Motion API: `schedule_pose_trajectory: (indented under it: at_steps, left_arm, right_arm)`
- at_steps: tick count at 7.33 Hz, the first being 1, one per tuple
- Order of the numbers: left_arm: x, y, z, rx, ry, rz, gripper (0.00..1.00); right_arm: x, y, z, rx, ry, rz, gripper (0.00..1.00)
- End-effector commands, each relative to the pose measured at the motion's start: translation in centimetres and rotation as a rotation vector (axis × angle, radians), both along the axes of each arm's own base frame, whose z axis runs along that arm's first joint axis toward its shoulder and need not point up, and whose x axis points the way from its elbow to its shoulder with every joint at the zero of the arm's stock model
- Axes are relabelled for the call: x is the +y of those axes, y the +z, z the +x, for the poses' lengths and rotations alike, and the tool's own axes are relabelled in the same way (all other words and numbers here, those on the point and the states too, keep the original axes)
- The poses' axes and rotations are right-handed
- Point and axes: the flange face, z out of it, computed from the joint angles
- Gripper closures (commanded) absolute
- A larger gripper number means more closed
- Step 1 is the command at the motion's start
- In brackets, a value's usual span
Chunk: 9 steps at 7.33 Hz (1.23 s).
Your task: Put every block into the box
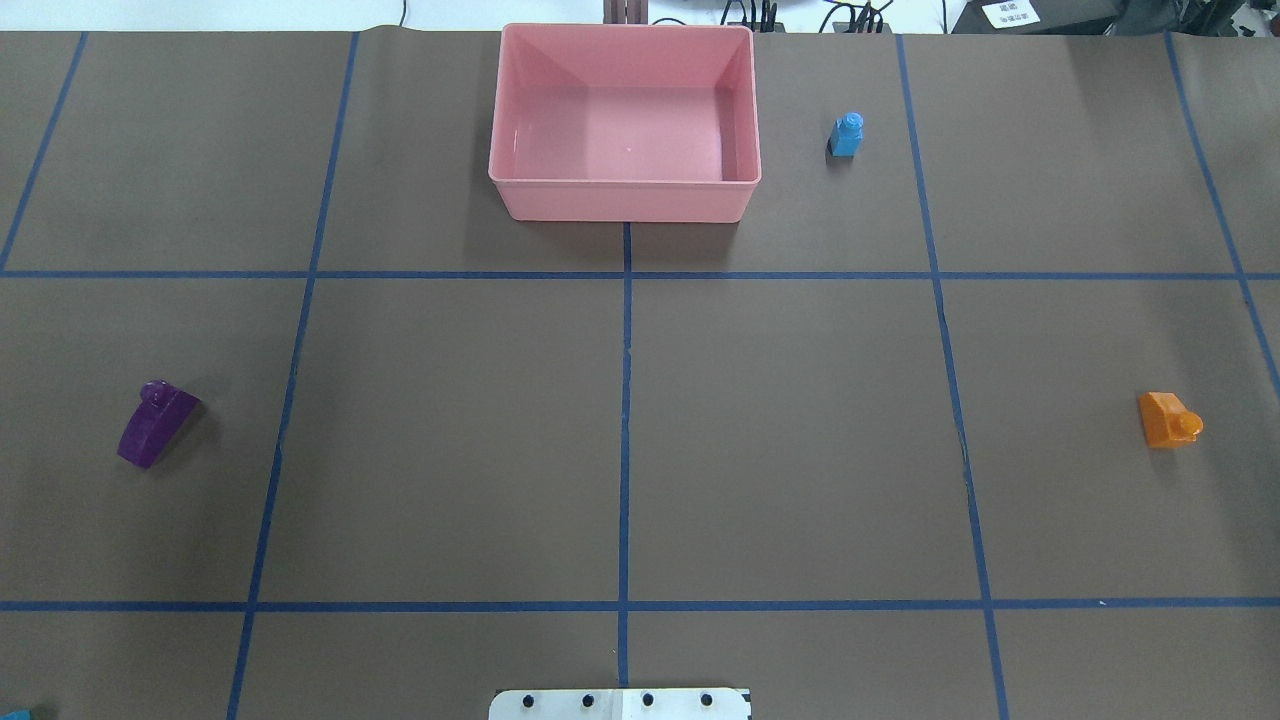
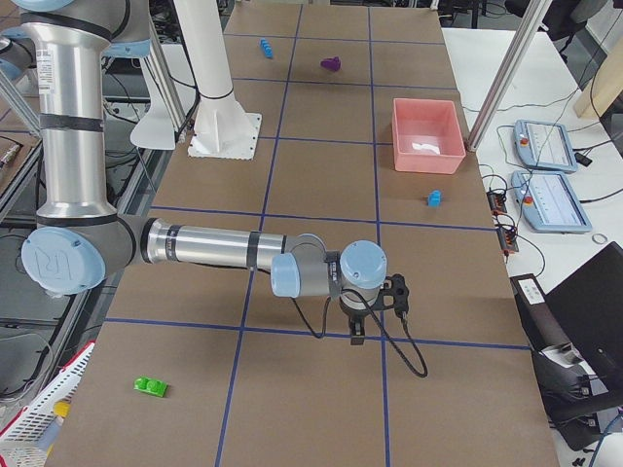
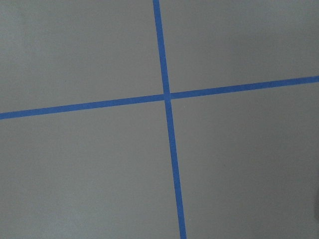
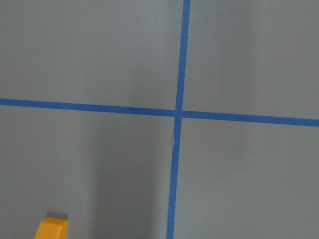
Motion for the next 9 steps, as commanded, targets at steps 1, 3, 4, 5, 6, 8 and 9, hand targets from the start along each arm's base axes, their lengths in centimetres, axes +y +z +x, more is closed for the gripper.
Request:
schedule_pose_trajectory:
  at_steps: [1, 3, 4, 5, 6, 8, 9]
  left_arm:
    - [0.3, -0.1, 0.0, -0.001, 0.002, 0.002, 0.0]
    - [1.3, -0.1, 0.1, 0.003, 0.007, 0.01, 0.0]
    - [1.4, -0.1, 0.1, 0.003, 0.008, 0.012, 0.0]
    - [1.5, -0.3, 0.1, 0.005, 0.005, 0.012, 0.0]
    - [1.4, -0.2, 0.0, -0.007, 0.004, 0.011, 0.0]
    - [3.3, -1.3, 0.0, -0.003, 0.004, 0.031, 0.0]
    - [3.3, -1.5, 0.2, 0.006, 0.007, 0.038, 0.0]
  right_arm:
    - [0.3, -2.6, 0.7, 0.114, 0.008, -0.026, 0.0]
    - [1.3, -1.8, 0.5, 0.092, 0.003, -0.036, 0.0]
    - [1.3, -1.9, 0.4, 0.087, 0.0, -0.036, 0.0]
    - [1.3, -1.9, 0.2, 0.087, -0.003, -0.036, 0.0]
    - [1.3, -1.8, 0.2, 0.089, -0.002, -0.039, 0.0]
    - [1.3, -1.5, 0.3, 0.092, 0.0, -0.045, 0.0]
    - [1.1, -1.7, -0.6, 0.091, -0.017, -0.039, 0.0]
